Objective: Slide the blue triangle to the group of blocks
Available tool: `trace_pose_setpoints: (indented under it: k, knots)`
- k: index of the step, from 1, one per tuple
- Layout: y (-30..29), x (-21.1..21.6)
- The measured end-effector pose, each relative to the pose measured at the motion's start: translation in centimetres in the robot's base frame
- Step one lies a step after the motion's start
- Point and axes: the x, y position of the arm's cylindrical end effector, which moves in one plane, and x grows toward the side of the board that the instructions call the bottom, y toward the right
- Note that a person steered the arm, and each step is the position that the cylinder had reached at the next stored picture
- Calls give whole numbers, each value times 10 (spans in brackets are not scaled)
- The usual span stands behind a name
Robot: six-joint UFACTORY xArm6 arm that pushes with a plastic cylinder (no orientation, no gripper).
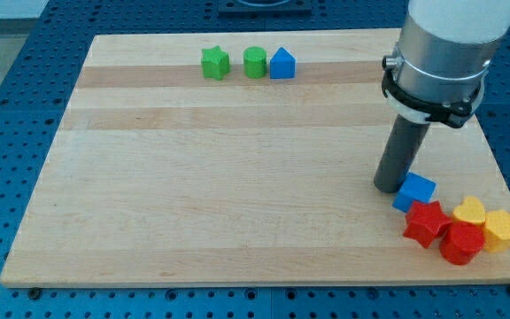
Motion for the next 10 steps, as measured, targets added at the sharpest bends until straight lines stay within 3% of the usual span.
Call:
trace_pose_setpoints:
  k: [1,3,4,5,6,7,8,10]
  knots:
    - [-53,-4]
    - [-150,-102]
    - [-186,-102]
    - [-270,-113]
    - [-318,-188]
    - [-318,-251]
    - [-293,-287]
    - [-165,-289]
